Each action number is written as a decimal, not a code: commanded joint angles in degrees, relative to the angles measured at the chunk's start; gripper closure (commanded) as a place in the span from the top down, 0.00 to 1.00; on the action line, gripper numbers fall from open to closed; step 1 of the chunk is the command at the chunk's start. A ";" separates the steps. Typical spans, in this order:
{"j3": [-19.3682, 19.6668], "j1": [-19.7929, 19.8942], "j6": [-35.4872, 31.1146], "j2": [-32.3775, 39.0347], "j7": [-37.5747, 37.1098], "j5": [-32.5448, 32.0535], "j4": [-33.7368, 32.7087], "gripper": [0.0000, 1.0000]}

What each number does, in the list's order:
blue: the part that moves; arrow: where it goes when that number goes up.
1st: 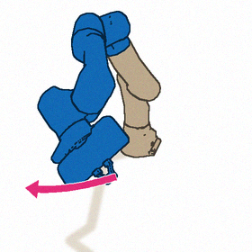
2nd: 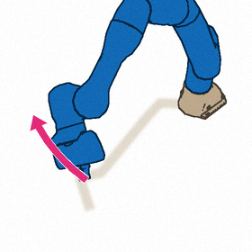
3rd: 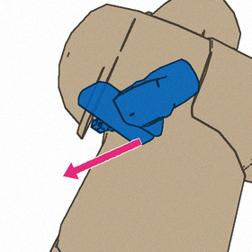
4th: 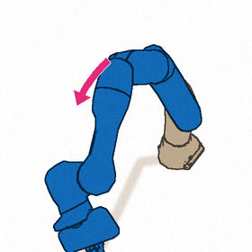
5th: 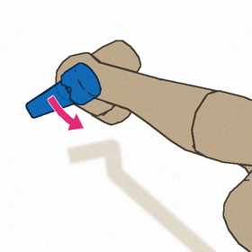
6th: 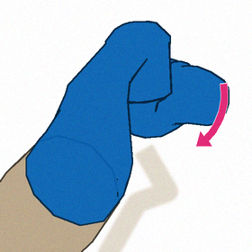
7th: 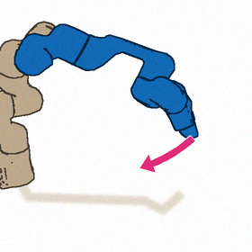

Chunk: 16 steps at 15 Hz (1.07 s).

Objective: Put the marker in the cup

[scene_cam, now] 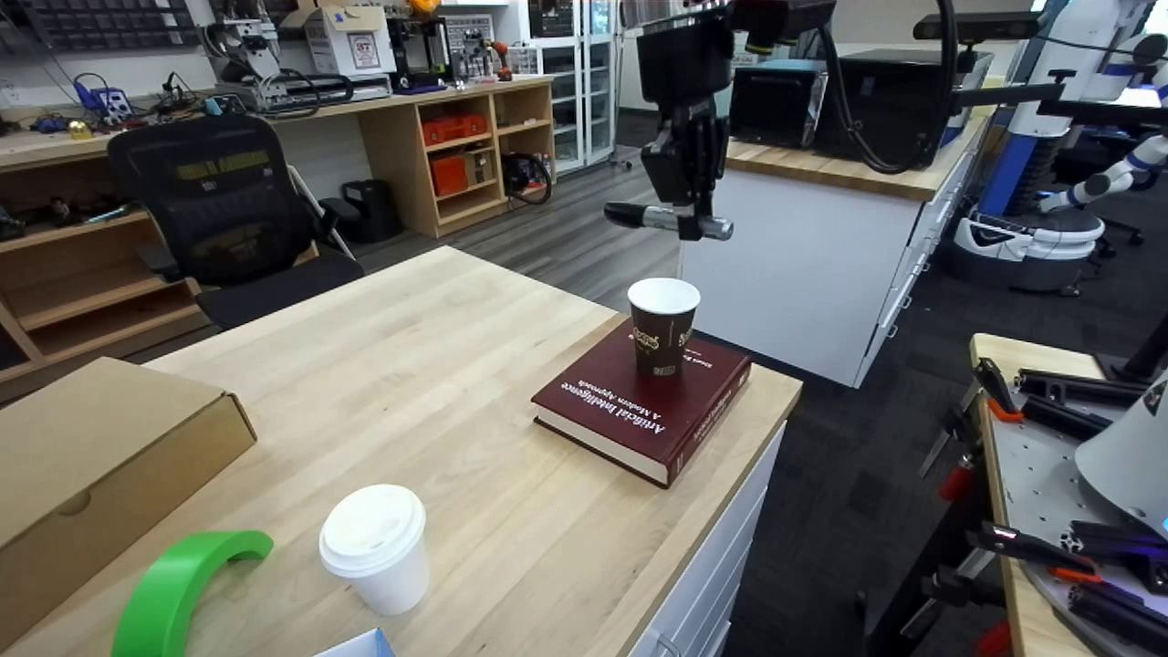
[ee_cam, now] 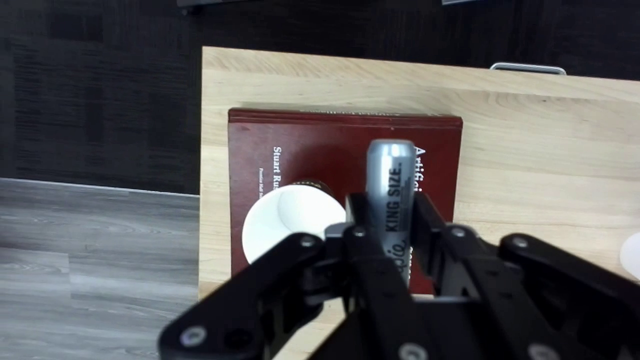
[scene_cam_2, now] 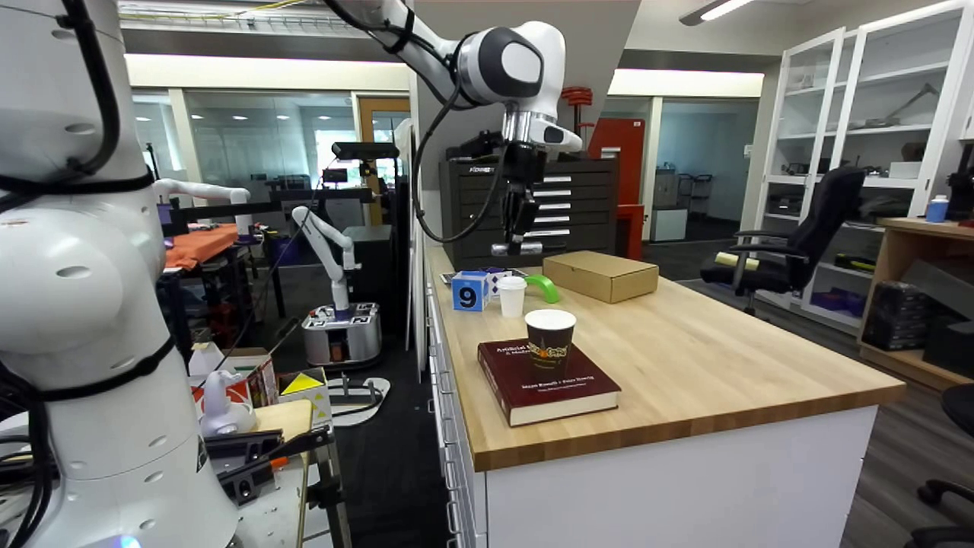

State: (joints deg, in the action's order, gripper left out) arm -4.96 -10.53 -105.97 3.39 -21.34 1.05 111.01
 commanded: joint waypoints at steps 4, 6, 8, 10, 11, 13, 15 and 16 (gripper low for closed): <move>0.11 2.99 9.64 0.09 6.88 0.56 -2.64 0.06; 0.22 3.58 11.83 0.68 8.74 0.67 -3.30 0.06; 0.34 4.11 14.27 1.34 10.60 1.01 -4.09 0.06; 0.39 4.45 16.22 2.06 12.01 0.95 -4.90 0.06; 0.40 4.58 17.46 2.61 12.55 0.82 -5.58 0.06; 0.45 4.79 20.05 4.17 13.71 0.86 -7.51 0.06; 0.45 4.73 23.63 5.52 13.84 0.77 -9.86 0.06; 0.45 4.70 25.39 6.65 13.71 0.64 -11.32 0.06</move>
State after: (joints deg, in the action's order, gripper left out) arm -4.62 -6.32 -86.71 6.93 -8.85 1.21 104.98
